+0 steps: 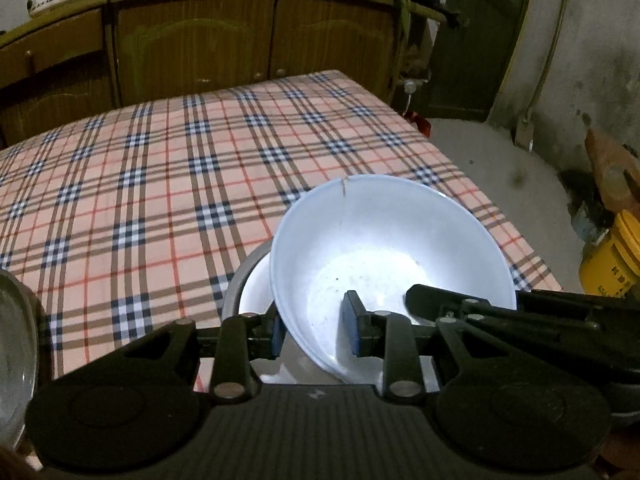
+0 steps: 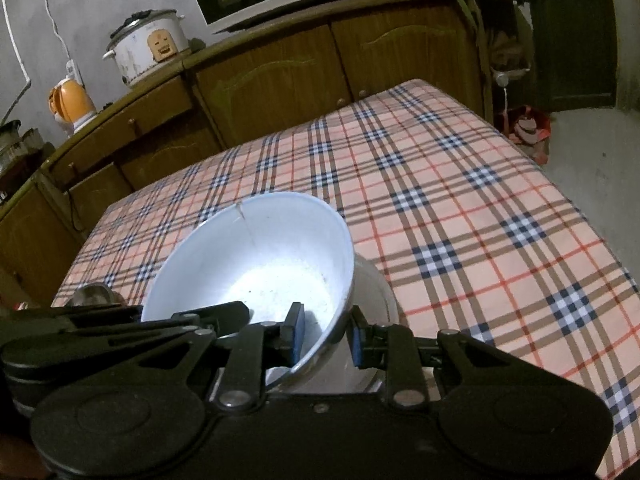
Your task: Organize plates and bowls
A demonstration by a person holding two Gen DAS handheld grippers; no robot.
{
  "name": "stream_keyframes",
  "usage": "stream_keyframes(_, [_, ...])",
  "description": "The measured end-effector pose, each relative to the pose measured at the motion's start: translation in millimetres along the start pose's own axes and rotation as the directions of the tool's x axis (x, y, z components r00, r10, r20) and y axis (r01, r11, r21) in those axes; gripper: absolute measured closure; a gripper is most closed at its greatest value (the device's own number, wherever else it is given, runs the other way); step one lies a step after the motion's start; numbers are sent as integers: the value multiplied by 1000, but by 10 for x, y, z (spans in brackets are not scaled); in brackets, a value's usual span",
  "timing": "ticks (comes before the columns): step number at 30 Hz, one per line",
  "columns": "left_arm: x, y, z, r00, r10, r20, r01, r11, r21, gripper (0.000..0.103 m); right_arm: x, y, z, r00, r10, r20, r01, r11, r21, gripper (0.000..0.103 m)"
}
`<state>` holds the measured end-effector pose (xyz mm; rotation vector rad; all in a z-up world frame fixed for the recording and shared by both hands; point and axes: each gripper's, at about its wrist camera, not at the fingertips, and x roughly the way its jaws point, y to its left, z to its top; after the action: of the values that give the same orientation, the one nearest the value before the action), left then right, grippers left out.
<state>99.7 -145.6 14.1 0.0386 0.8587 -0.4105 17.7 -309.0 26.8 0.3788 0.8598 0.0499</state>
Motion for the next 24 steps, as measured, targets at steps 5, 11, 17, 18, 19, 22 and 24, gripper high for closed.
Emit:
stream_keyframes(5, [56, 21, -45, 1000, -3, -28, 3, 1000, -6, 73, 54, -15, -55, 1000, 0, -25, 0, 1000, 5, 73])
stream_keyframes(11, [105, 23, -65, 999, -6, -46, 5, 1000, -12, 72, 98, -25, -91, 999, -5, -37, 6, 1000, 8, 73])
stream_keyframes(17, [163, 50, -91, 998, -9, -67, 8, 1000, -19, 72, 152, -32, -128, 999, -10, -54, 11, 1000, 10, 73])
stream_keyframes(18, [170, 52, -93, 998, -9, -69, 8, 1000, -21, 72, 161, -34, -131, 998, -10, -55, 11, 1000, 11, 73])
stream_keyframes(19, [175, 58, -94, 998, -10, -70, 8, 1000, -22, 72, 170, -35, -134, 998, -10, -55, 11, 1000, 11, 73])
stream_keyframes(22, [190, 76, -99, 997, -10, -75, 8, 999, -31, 72, 190, -30, -139, 998, -10, -57, 11, 1000, 9, 73])
stream_keyframes(24, [203, 82, -101, 997, -11, -78, 8, 999, -39, 72, 205, -26, -143, 998, -11, -60, 11, 1000, 8, 73])
